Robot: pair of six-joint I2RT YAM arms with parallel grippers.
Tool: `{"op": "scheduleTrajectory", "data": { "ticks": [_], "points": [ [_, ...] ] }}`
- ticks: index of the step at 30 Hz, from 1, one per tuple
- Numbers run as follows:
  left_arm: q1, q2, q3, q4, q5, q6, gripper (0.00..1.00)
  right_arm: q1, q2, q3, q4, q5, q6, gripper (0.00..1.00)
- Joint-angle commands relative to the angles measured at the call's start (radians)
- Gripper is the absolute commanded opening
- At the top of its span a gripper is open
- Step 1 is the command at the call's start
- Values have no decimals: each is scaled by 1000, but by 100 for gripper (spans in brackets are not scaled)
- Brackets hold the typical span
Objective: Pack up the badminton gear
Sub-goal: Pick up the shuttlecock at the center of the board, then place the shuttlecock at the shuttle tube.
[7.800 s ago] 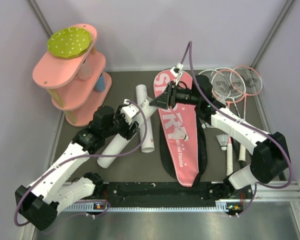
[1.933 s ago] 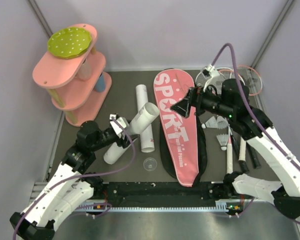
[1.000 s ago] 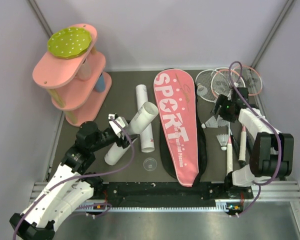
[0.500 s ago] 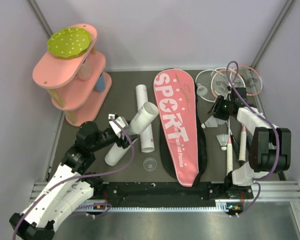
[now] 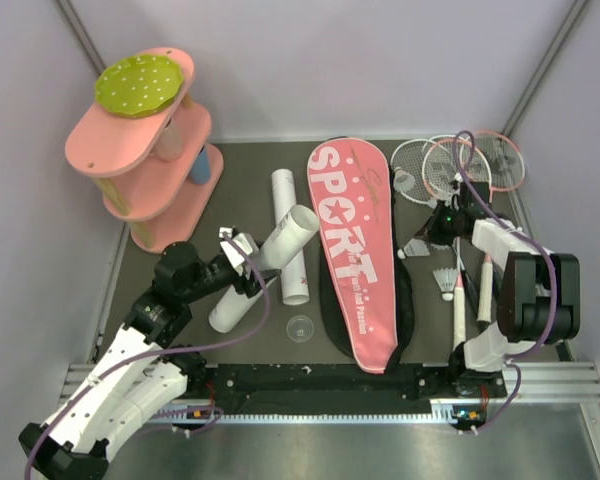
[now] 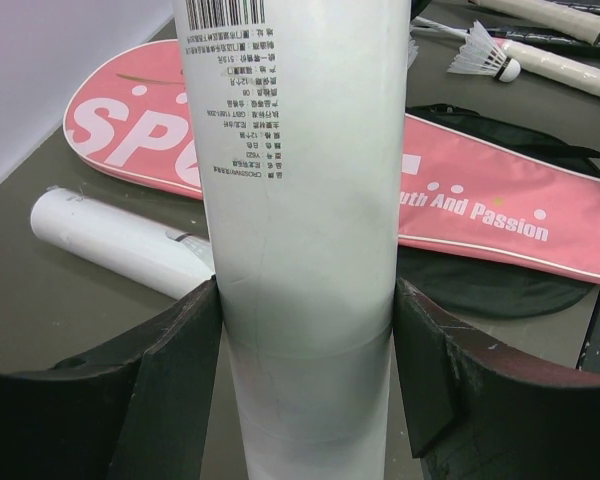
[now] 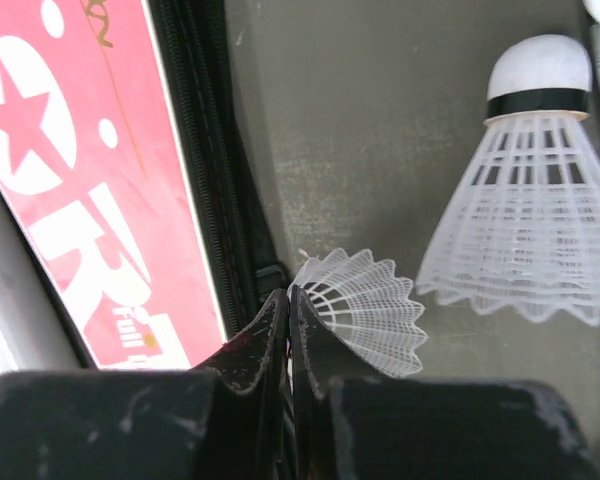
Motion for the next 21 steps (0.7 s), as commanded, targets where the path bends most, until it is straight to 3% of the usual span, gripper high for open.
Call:
{"op": "scheduleTrajectory", "data": {
  "ticks": [1, 4, 8, 15, 21],
  "points": [
    [-5, 5, 28, 73, -4, -3, 0, 5, -50, 14, 26, -82, 60, 0],
    [-5, 41, 30, 53, -59, 0, 0, 63, -168, 87, -36, -30, 57, 0],
    [-5, 117, 66, -1, -131, 9, 0, 247, -319, 237, -112, 99, 1, 0],
    [-5, 140, 60, -2, -113, 15, 0, 471, -331, 465, -129, 7, 19, 0],
    [-5, 140, 60, -4, -95, 15, 0, 580, -308, 514, -131, 33, 19, 0]
  ]
}}
